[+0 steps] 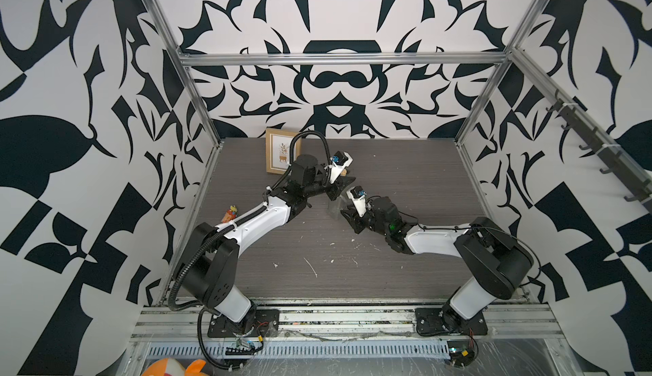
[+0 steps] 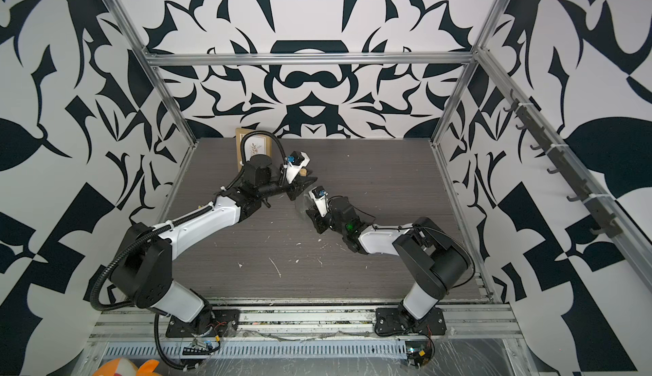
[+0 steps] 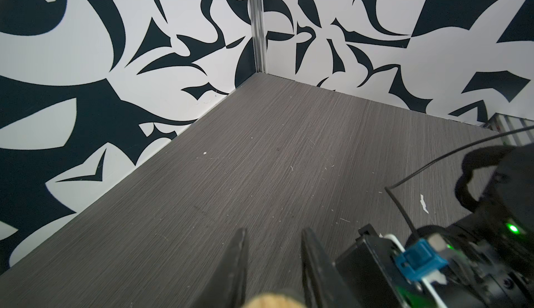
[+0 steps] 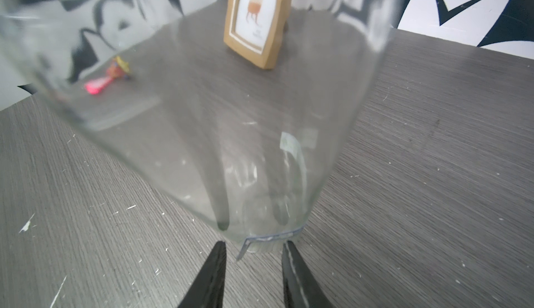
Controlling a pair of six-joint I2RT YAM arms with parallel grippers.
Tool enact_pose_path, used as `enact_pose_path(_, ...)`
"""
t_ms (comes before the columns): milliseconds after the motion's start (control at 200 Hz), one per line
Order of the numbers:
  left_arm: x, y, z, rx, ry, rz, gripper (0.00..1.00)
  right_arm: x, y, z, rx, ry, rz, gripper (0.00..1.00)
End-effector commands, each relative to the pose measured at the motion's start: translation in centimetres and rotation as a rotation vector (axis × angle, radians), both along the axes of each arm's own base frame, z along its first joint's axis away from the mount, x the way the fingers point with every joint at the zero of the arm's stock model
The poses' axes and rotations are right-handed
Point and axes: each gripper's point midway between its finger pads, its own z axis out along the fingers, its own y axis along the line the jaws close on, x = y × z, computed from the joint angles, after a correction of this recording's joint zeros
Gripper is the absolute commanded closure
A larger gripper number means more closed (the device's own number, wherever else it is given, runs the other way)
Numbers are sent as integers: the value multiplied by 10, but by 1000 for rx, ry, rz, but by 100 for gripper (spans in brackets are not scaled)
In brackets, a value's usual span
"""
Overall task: Remove the label from the bottle
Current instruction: Tear open the label from the bottle.
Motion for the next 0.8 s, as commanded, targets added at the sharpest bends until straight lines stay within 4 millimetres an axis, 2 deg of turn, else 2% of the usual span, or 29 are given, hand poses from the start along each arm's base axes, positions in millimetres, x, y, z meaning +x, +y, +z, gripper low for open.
enact_pose_path(0,-26,22,-110,228,292,13,100,7,10,18,44,-35,7,67)
enact_pose_path(345,-25,22,-109,230,285,11,100,7,11,13,30,-23,9,72)
enact_pose_path(795,-26,22,-108,231,289,2,100,7,15,11,21,-11,24,91)
